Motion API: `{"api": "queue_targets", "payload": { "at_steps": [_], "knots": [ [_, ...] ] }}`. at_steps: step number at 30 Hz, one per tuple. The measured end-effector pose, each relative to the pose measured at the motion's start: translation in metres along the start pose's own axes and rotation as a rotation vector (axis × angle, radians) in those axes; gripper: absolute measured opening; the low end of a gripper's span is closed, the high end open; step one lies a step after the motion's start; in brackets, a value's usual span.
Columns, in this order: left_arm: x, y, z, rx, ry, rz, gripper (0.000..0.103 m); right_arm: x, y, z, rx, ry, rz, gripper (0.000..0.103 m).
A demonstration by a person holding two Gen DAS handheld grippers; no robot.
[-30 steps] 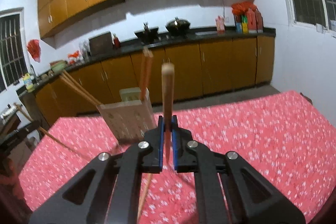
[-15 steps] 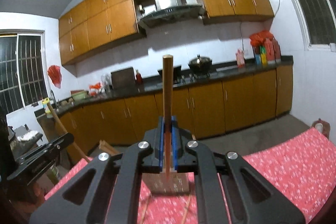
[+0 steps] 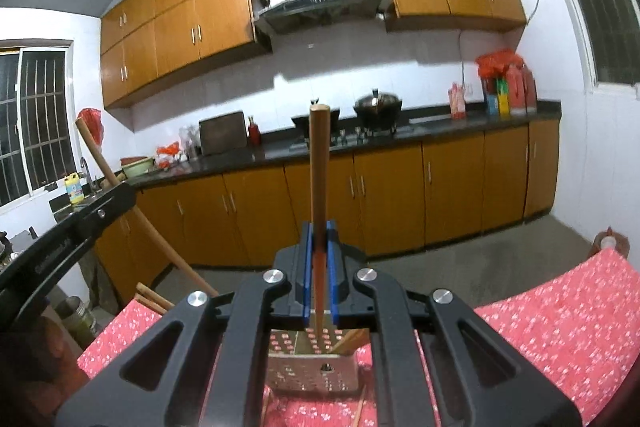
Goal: Organize utensils
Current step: 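Open both tools to drop the chopsticks into the holder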
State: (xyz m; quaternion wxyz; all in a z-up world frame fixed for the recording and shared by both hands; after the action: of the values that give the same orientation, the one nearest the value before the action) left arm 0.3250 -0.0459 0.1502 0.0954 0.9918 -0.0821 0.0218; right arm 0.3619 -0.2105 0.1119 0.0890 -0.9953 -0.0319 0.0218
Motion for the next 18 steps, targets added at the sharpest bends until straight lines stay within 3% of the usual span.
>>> {"api": "queue_targets", "payload": {
  "at_steps": [9, 18],
  "knots": [
    [0.01, -0.005, 0.031, -0.013, -0.086, 0.0, 0.008, 0.008, -0.001, 0.019, 0.018, -0.052, -0.012, 0.012],
    [-0.009, -0.009, 0.012, -0.019, -0.058, 0.011, 0.008, -0.018, -0.002, 0.004, 0.017, -0.015, -0.023, 0.013]
  ]
}}
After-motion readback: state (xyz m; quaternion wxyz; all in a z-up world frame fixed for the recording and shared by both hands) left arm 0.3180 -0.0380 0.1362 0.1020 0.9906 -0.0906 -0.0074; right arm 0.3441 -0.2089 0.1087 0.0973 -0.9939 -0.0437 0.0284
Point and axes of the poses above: each gripper's, at about its wrist camera, not at the fingertips, and x roughly the way its jaws point, y to its right, z to its underside, the point moved 7 cm from there along x, roughly the way its jaws point, and after that the axes turned 12 degrees about y, right-handed, at the moved point
